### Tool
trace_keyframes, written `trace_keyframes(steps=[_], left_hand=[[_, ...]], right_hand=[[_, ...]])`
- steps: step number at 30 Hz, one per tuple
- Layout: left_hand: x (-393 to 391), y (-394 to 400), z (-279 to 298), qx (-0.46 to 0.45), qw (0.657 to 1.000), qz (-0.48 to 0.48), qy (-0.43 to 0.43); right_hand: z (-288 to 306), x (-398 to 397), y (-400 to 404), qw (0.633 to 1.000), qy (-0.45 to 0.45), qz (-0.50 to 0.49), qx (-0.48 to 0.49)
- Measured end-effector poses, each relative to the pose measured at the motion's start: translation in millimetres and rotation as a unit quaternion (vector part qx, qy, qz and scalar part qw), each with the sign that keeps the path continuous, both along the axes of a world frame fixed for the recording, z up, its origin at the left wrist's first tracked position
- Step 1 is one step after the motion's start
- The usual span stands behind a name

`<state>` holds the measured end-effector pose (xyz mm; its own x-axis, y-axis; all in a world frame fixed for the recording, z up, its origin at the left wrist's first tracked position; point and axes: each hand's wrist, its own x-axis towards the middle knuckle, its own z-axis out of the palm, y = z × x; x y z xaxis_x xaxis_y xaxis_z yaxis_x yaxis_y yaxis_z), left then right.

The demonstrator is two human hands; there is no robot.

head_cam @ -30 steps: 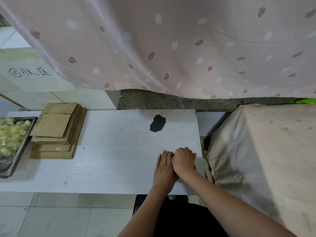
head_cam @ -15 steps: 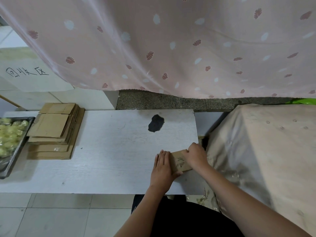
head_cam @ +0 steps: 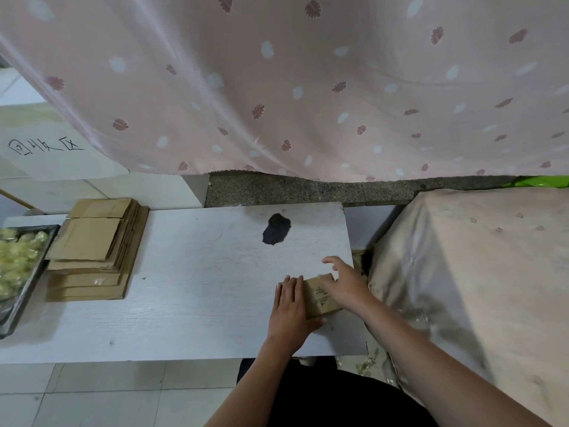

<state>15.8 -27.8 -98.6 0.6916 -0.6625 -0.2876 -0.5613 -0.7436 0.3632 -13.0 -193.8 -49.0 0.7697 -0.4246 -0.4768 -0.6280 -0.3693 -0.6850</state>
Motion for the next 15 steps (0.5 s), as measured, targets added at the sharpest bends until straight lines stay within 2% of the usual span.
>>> trace_keyframes(steps=[3, 5, 7, 9, 12, 15], left_hand=[[5.6, -2.5, 4.1, 0.014, 0.999, -0.022, -0.023], [13.2, -1.2, 8.8, -0.047, 0.999, 0.010, 0.003], [25.6, 2.8, 17.8, -0.116, 0.986, 0.080, 0.090], [41.3, 8.0, 31.6, -0.163, 0.955, 0.137, 0.206], [69.6, 16.6, 55.4, -0.160, 0.914, 0.116, 0.354], [94.5, 17.1, 78.7, -0.119, 0.898, 0.085, 0.414]], right_hand=[[-2.7, -0.3, 2.7, 0.996, 0.059, 0.057, 0.035], [0.0, -1.1, -1.8, 0.997, 0.041, 0.043, 0.051], [6.3, -1.4, -12.2, 0.995, 0.013, 0.027, 0.093], [13.5, -3.3, -25.9, 0.987, 0.019, 0.082, 0.134], [15.7, -7.3, -40.1, 0.969, 0.076, 0.199, 0.124], [10.4, -6.0, -43.4, 0.971, 0.078, 0.184, 0.135]])
